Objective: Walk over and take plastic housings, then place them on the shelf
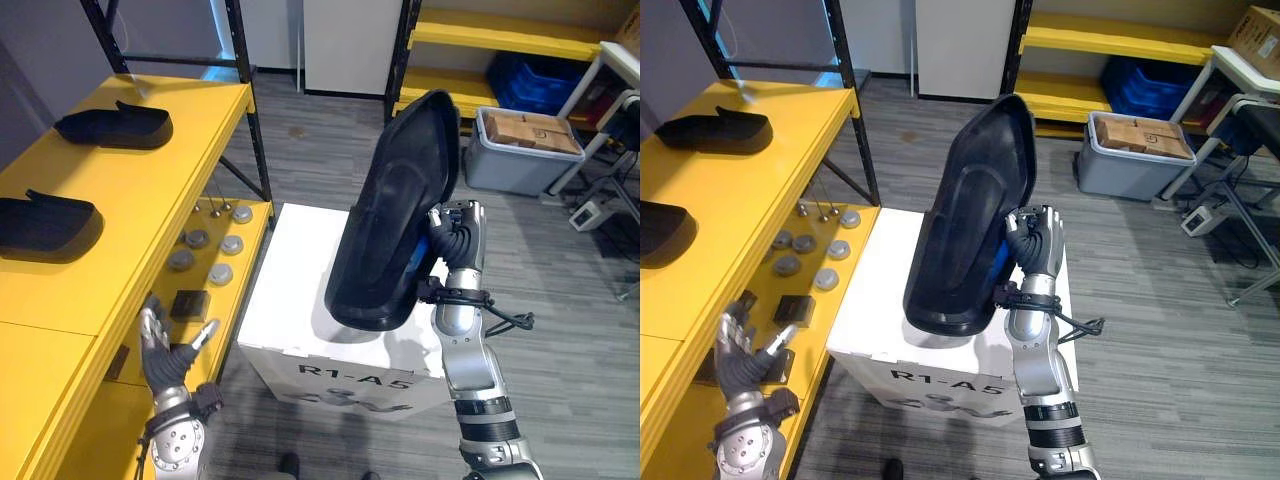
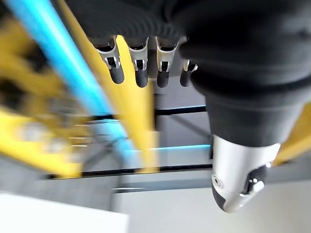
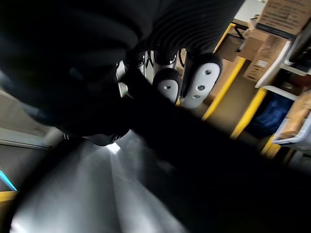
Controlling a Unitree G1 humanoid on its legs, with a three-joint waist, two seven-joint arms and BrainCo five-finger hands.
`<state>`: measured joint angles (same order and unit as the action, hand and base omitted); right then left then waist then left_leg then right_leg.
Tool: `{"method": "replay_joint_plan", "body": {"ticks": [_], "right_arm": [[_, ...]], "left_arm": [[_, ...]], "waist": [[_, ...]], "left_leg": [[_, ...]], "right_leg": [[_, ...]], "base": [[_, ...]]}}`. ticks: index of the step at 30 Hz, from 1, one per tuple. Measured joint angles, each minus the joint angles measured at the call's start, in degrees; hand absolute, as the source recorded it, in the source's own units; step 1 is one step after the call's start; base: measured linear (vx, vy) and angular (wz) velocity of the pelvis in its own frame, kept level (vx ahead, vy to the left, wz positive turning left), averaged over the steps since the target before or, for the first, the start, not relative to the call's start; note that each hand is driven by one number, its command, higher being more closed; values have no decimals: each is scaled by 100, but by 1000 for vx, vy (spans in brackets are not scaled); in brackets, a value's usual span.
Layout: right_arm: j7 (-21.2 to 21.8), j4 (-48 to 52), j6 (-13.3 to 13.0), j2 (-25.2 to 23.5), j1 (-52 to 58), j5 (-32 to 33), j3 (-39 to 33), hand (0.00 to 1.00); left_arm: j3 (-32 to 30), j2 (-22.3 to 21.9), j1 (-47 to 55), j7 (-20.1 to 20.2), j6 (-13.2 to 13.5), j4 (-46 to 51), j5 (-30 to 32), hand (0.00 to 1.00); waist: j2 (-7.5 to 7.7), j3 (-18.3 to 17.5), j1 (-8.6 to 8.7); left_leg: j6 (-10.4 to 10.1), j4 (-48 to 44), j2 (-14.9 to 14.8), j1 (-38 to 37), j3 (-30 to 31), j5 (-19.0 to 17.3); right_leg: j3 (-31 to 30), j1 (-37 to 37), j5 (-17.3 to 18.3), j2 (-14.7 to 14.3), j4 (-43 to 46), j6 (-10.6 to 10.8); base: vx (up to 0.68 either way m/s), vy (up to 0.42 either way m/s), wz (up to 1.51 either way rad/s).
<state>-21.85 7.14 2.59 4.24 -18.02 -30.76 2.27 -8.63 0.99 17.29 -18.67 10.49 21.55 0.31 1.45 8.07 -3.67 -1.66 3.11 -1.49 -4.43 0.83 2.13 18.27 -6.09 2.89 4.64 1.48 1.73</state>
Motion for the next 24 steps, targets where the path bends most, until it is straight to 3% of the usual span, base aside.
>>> {"method": "replay_joint_plan", "body": {"ticks": [4,8,12,18,19,24], "right_arm": [[37,178,-145,66,36,0,20,100],[105,178,-145,83,90,1,59,100],[144,167,-146,183,109,6,134,100],[219,42,-146,219,148,122,199,100],[244,39,-147,226,175,136,245,0],[353,-124,-149,223,241,344,240,0]], "left_arm": [[438,81,-151,8,229,518,-4,0],[709,199,-189,134,277,562,-216,0],[1042,240,-241,315,277,604,-573,0],[1484,334,-569,464,273,612,-574,0],[1484,338,-588,480,272,612,-568,0],[1467,337,-578,483,194,370,-433,0]], "waist": [[-78,-158,14],[-79,-230,135],[-82,-240,143],[-88,-337,162],[-87,-350,201],[-84,-355,263]], "left_leg": [[9,4,-5,-89,19,0],[21,5,-17,-89,18,8],[21,8,-18,-88,-46,9],[22,35,-17,-83,-63,9],[22,39,-17,-83,-65,9],[23,46,-19,-84,-66,8]], "right_leg": [[16,-102,0,-9,-11,-1],[8,-96,-7,-27,-7,-8],[-42,-70,-24,-38,-14,-23],[-54,-71,-46,-56,-83,-19],[-56,-80,-52,-59,-103,-19],[-58,-83,-56,-69,-120,-17]], "base": [[0,0,0],[0,0,0],[-6,4,-7],[2,0,-1],[0,0,0],[0,0,0]]}}
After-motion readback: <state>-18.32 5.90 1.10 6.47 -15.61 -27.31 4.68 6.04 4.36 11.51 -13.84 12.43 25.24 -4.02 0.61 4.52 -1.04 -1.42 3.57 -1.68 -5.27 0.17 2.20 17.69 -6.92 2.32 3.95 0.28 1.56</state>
